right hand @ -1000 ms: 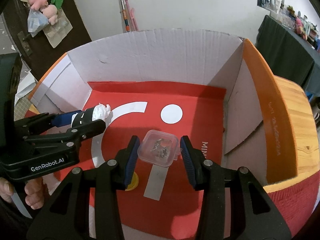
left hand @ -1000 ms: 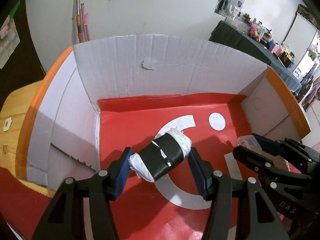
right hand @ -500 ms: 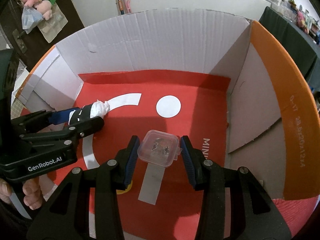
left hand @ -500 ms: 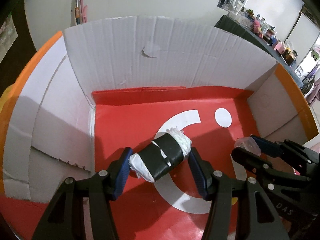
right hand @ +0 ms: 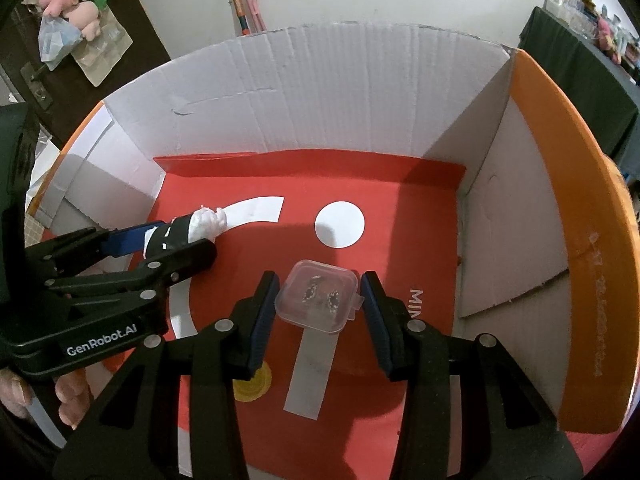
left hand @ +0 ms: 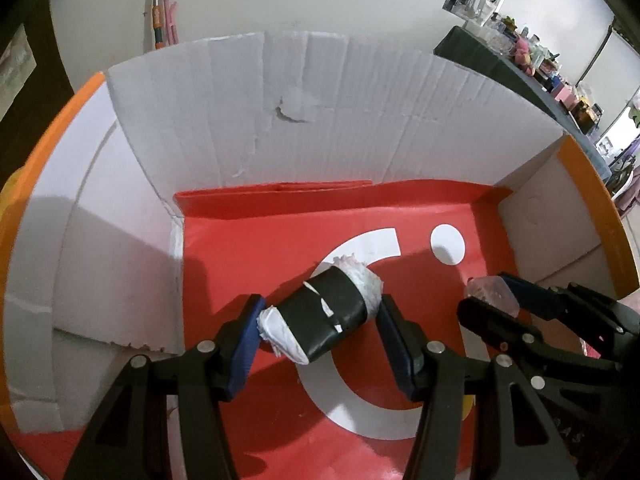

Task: Organize objects
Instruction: 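Lower the roll with the left tool while the right tool lowers the clear box onto the red floor, then open the right tool to release the clear box while the left tool releases the roll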

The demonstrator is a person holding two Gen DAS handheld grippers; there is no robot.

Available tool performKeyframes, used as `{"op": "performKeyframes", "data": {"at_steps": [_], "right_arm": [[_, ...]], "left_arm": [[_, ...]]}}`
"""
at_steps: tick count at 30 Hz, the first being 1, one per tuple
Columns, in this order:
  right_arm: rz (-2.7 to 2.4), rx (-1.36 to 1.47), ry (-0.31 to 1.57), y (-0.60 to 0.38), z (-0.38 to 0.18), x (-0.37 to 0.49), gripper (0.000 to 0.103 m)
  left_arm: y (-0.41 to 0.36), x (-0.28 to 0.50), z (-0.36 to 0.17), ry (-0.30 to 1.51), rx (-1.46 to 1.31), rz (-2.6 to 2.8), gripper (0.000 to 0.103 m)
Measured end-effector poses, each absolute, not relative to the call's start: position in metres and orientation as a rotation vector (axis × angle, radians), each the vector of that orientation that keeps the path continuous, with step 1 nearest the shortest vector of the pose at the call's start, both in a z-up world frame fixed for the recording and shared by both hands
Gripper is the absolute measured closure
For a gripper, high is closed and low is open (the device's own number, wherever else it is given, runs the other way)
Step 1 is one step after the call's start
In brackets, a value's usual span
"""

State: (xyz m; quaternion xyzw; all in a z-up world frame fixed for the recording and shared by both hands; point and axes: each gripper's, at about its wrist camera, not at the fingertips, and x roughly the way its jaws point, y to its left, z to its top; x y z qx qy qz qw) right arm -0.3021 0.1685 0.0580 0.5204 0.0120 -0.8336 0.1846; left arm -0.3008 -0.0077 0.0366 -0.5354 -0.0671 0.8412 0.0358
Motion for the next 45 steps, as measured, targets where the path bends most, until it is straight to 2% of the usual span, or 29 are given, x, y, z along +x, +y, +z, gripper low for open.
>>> {"op": "performKeyframes", "data": {"at_steps": [17,27,39,45], "right_arm": [[-2.365,1.492,0.025,0.17,0.056,-0.302,0.062],[-2.349,1.513,0.019,0.17,0.052,-0.3,0.062],[-2.364,1.48,0.022,0.165,0.057,-0.299,0.049],[-2.377,1.464,0.034,0.168,0.061,-0.291,0.049]], "left_arm": [[-0.014,-0.3,0.033,-0.183,-1.652,2.599,0.044],[-0.006,-0.31,0.033,-0.182,-1.651,2.583,0.036],[-0.009,-0.304,0.038,-0.176,-1.609,2.59,0.035],[-0.008,-0.302,0.045,-0.164,-1.577,2.609,0.035]]}}
